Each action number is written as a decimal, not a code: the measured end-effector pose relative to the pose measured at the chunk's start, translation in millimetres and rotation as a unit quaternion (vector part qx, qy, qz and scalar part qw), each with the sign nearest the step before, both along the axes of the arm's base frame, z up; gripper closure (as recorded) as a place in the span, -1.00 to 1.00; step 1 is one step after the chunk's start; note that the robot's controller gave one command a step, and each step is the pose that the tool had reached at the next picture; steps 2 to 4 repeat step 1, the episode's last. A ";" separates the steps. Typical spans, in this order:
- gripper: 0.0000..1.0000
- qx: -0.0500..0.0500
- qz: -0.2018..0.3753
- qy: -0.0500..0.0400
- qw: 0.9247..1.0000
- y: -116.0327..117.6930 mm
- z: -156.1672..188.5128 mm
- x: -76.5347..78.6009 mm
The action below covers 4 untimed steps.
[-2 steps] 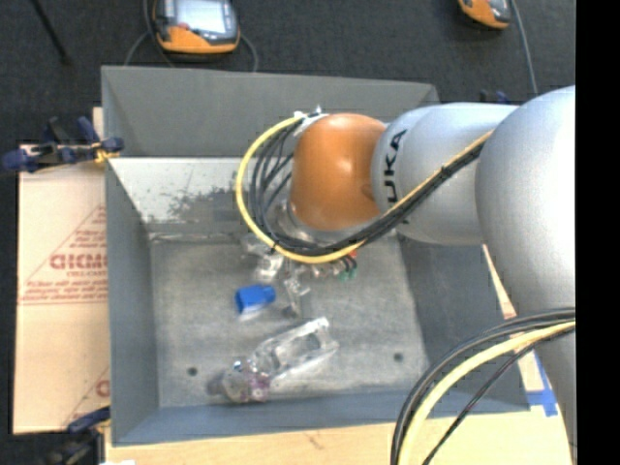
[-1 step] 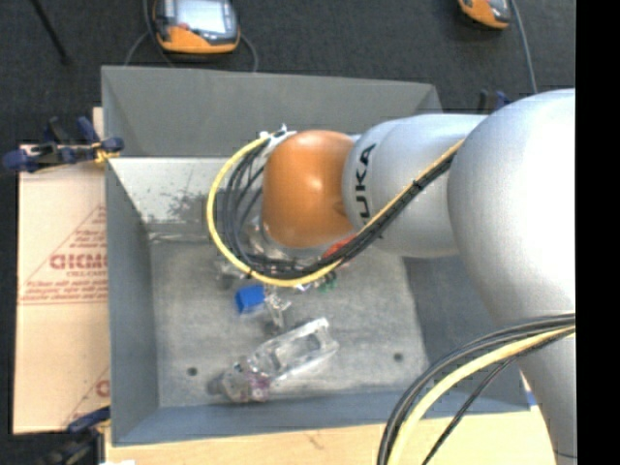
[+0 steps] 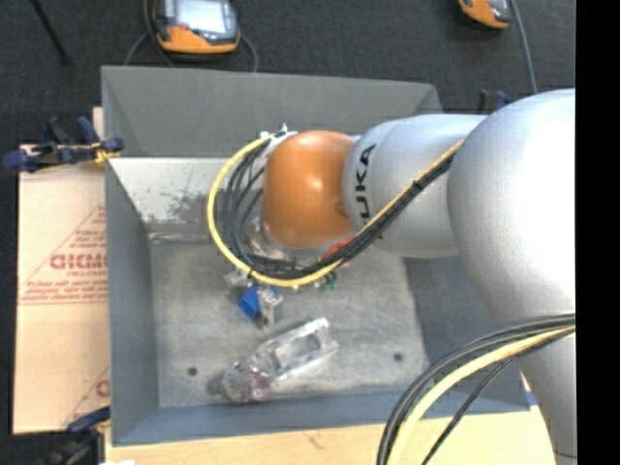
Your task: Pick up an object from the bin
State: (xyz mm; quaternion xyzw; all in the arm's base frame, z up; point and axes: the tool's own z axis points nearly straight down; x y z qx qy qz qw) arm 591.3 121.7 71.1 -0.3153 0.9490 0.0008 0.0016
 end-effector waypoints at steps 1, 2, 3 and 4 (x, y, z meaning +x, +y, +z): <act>1.00 0.000 0.072 -0.005 0.997 9.7 185.6 -25.8; 1.00 0.000 0.072 -0.005 0.997 9.7 185.6 -25.8; 1.00 0.000 0.072 -0.005 0.997 9.7 185.6 -25.8; 1.00 0.000 0.072 -0.005 0.997 9.7 185.6 -25.8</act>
Offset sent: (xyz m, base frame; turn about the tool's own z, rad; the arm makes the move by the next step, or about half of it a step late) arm -0.0281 0.0097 0.1795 -0.1458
